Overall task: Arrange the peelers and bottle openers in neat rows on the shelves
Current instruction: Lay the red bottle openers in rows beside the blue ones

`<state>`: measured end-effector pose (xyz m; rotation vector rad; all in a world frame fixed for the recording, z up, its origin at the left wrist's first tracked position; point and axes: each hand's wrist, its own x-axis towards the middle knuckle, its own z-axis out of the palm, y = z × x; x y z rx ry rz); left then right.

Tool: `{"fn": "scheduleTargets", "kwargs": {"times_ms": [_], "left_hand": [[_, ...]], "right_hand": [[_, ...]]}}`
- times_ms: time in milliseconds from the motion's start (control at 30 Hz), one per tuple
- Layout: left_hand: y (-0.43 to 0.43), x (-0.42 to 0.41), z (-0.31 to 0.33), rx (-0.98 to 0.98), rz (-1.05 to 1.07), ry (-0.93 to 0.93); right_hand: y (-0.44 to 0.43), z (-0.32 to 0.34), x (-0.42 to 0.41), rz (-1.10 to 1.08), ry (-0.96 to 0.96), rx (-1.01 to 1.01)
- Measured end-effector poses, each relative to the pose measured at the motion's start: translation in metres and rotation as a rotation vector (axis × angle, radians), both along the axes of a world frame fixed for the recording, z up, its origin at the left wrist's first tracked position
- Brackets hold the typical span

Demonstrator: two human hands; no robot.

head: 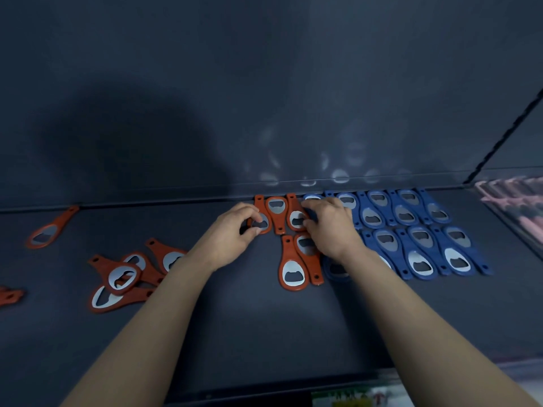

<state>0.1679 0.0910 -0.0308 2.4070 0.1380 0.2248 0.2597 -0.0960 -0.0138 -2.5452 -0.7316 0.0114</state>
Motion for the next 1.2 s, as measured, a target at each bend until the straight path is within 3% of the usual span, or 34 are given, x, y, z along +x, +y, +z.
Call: {"fn": "scheduleTargets", "kwargs": {"times_ms": [300,567,867,1033,1200], "left_hand": [[-0.019,-0.006,0.014,0.085,0.046,-0.083],[-0.051,-0.023,0.007,0.167,-0.104,-0.029],[-0.055,-0.035,0.003,0.171,-0.069,-0.005],[-0.050,-0.044,0.005,0.146,-0.024,-0.064],[-0.028,-0.068,0.013,0.170,0.191,-0.148]], "right_hand": [[-0.011,0.004,-0.003,-0.044,-0.010,0.121],[-0.028,0.011,-0.017,0.023,-0.004,-0.138],[-0.030,0.011,-0.025,0.005,-0.012,-0.187],[-0.029,0.013,-0.031,0.014,-0.053,-0.101],[0.007,0.024,-0.050,0.175,-0.093,0.038]]}}
